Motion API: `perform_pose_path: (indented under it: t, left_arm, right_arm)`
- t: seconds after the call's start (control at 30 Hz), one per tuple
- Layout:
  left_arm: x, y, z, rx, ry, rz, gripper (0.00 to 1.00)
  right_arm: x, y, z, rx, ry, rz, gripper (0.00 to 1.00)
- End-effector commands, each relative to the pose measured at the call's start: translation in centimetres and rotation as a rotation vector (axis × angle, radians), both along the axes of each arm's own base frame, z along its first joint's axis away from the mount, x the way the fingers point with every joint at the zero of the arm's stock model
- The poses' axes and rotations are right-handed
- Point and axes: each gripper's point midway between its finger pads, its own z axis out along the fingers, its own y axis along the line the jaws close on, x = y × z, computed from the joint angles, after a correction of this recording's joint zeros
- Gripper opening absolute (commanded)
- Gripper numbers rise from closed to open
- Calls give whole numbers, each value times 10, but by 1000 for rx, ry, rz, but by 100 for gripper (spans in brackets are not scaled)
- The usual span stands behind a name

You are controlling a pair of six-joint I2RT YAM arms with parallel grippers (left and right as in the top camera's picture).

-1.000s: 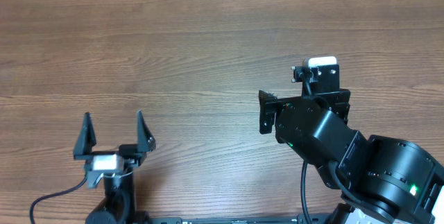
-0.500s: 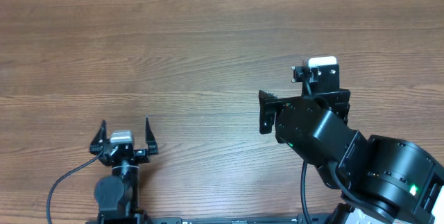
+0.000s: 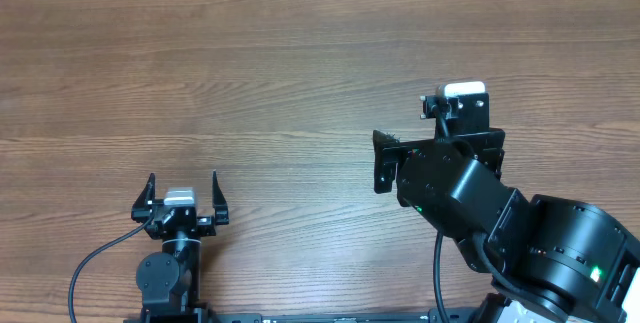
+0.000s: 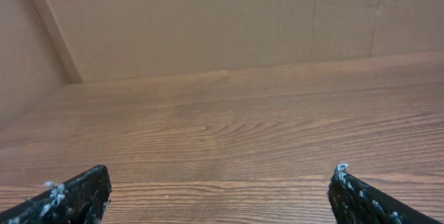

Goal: Untangle cables

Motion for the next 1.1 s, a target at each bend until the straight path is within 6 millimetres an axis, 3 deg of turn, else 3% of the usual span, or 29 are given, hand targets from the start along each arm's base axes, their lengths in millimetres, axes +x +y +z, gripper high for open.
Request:
perform_pose_path:
  t: [0.0,1.07]
  left_arm:
    - [0,0,0,26,-3,-6,100]
    - [0,0,0,26,-3,-7,100]
  right_arm:
    - [0,0,0,1,-5,-4,100]
    - [2,-5,2,-3,-18,-23,100]
